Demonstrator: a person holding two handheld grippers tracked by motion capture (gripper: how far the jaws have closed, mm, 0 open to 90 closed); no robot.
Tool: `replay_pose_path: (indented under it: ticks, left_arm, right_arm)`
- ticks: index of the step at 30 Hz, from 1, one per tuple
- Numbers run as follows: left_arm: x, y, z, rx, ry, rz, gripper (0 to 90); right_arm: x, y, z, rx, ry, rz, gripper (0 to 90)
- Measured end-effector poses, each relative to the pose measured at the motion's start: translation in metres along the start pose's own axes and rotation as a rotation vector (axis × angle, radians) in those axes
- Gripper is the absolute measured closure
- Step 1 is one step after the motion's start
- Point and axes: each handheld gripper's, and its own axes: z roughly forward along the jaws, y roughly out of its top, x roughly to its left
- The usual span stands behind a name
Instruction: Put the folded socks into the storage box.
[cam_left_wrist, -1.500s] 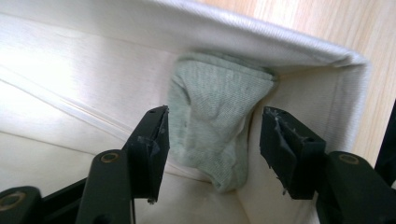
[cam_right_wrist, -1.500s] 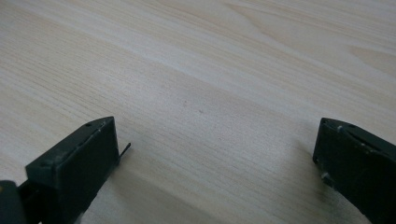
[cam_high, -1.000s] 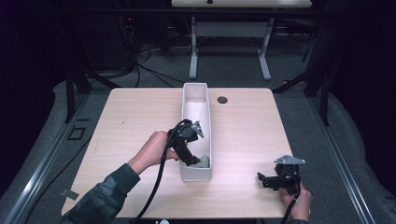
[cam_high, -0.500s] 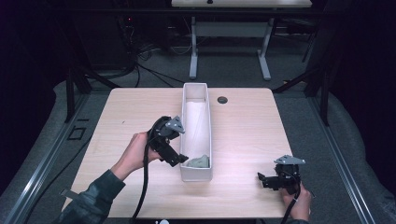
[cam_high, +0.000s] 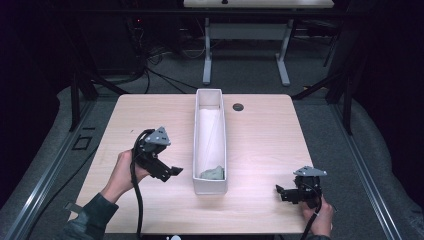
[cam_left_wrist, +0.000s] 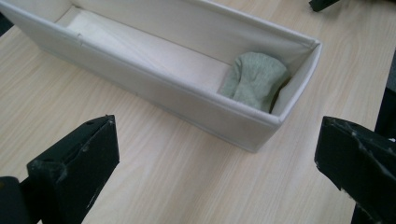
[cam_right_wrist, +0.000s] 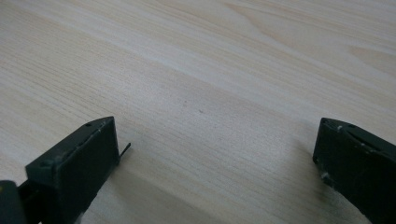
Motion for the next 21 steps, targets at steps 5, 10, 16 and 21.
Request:
replay_pose_path:
  ticks: [5, 10, 16, 21]
  left_arm:
    - [0.003, -0.019, -0.007, -0.028, 0.018, -0.027, 0.0]
    - [0.007, -0.041, -0.011, -0.05, 0.043, -0.065, 0.0]
    - [0.01, -0.069, -0.013, -0.061, 0.057, -0.114, 0.0]
    - [0.013, -0.09, -0.012, -0.083, 0.048, -0.168, 0.0]
  right_arm:
    - [0.0, 0.0, 0.0, 0.0, 0.0, 0.0, 0.0]
    - [0.0, 0.0, 0.0, 0.0, 0.0, 0.0, 0.0]
    - [0.0, 0.0, 0.0, 0.0, 0.0, 0.0, 0.0]
    - [0.0, 0.0, 0.0, 0.0, 0.0, 0.0, 0.0]
